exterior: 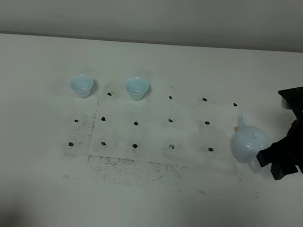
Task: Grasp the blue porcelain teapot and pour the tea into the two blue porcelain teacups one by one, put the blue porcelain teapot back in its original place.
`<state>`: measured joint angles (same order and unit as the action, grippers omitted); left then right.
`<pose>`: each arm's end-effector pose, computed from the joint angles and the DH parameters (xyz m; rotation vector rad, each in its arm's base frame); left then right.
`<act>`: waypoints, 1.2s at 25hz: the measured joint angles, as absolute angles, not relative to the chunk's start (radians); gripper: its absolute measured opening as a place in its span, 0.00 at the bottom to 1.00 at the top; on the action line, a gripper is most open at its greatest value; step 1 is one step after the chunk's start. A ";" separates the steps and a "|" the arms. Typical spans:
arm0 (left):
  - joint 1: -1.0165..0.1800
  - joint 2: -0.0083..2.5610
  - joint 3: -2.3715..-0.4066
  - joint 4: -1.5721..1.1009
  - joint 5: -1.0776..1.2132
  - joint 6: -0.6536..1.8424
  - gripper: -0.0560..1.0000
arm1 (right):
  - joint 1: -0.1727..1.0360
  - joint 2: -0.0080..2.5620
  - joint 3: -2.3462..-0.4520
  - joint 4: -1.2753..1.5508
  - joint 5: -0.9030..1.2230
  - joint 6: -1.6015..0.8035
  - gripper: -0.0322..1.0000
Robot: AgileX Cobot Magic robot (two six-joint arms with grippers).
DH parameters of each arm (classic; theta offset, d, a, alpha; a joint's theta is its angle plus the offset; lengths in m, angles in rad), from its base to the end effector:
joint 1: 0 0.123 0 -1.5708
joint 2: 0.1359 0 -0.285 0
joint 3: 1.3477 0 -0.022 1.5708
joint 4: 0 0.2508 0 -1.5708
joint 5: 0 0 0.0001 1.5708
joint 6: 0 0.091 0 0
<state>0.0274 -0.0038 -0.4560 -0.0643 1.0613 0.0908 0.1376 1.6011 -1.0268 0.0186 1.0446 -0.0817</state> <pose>-0.0005 -0.0051 0.2651 0.0675 2.0822 -0.0056 0.2797 0.0402 0.2152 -0.3256 3.0857 0.0269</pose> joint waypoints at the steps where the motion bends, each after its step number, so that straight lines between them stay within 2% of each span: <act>1: 0.027 -0.004 -0.456 -0.064 1.061 0.091 0.62 | 0.138 1.611 -1.038 0.024 1.046 -0.086 0.54; 15: 0.027 -0.004 -0.456 -0.064 1.061 0.091 0.62 | 0.138 1.754 -1.126 0.055 1.038 -0.092 0.54; 30: 0.027 -0.004 -0.456 -0.064 1.061 0.091 0.62 | 0.138 1.825 -1.139 0.049 0.959 -0.140 0.54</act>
